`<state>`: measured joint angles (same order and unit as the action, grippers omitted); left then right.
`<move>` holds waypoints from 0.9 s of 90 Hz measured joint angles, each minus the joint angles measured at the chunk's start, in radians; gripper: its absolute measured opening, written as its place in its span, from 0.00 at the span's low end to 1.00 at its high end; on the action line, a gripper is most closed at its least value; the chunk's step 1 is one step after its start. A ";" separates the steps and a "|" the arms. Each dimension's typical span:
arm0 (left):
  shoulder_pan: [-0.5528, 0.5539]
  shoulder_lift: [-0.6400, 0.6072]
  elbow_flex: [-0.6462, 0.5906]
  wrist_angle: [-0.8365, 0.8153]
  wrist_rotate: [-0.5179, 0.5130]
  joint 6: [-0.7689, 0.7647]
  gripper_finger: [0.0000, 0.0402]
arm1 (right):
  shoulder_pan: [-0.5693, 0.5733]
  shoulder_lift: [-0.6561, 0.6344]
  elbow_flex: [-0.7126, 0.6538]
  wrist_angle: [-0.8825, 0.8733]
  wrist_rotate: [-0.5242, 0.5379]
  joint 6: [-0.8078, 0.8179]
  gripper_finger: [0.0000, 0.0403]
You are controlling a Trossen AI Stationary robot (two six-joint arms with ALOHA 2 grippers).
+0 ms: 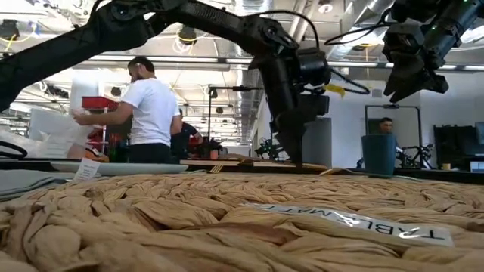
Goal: Set table place
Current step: Put the gold knife on the brown woven placemat
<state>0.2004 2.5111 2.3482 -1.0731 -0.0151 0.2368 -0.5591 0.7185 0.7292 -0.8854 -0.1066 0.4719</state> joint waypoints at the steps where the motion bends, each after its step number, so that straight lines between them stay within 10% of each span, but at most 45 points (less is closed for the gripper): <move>1: -0.002 -0.002 0.000 -0.005 0.000 0.000 0.00 | 0.000 0.000 0.000 0.000 0.000 -0.001 0.28; 81: -0.276 -0.084 0.006 -0.049 0.005 -0.277 0.00 | 0.000 0.000 0.000 0.007 0.003 -0.092 0.28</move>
<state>-0.0754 2.4273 2.3547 -1.1219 -0.0098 -0.0402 -0.5591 0.7185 0.7292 -0.8783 -0.1032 0.3801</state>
